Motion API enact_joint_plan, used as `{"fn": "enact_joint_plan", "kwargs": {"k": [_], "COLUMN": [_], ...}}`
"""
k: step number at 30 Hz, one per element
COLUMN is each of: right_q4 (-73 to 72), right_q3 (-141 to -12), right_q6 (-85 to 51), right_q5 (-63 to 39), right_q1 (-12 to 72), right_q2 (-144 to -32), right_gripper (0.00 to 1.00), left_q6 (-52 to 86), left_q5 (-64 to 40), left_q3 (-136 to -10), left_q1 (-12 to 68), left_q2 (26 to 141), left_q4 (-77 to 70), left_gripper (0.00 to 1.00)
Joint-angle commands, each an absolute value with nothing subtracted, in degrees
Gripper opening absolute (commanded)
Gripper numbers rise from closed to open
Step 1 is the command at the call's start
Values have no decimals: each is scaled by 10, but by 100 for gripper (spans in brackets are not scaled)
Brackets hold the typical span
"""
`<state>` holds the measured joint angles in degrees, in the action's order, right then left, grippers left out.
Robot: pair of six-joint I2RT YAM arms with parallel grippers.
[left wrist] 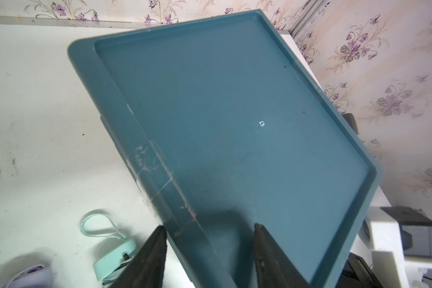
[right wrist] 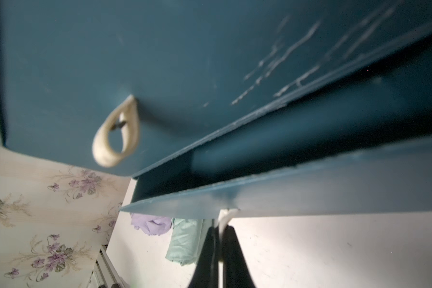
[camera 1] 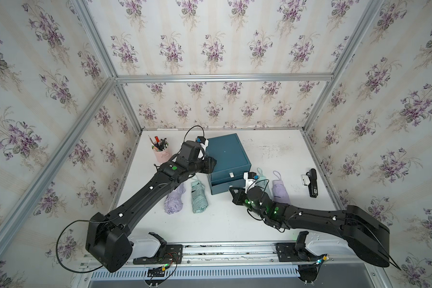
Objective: Place the umbrella in the drawer by color
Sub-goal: Open the drawer in the storage box.
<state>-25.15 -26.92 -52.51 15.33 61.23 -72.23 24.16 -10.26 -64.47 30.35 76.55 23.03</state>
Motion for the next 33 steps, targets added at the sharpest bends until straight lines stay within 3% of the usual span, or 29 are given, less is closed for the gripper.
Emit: {"fn": "enact_joint_plan", "kwargs": {"k": [1, 33], "right_q4": [-242, -18], "right_q3": [-267, -249], "right_q6": [-518, -687], "right_q5": [176, 399], "right_q1": [638, 916], "right_q2": [-715, -654], "right_gripper": [0, 0], "left_q6": [239, 244], "left_q5": [-108, -81], "left_q3": [-644, -635], "left_q1": [304, 304], "left_q2": [783, 806], "left_q4": [344, 346], "left_gripper": [54, 51]}}
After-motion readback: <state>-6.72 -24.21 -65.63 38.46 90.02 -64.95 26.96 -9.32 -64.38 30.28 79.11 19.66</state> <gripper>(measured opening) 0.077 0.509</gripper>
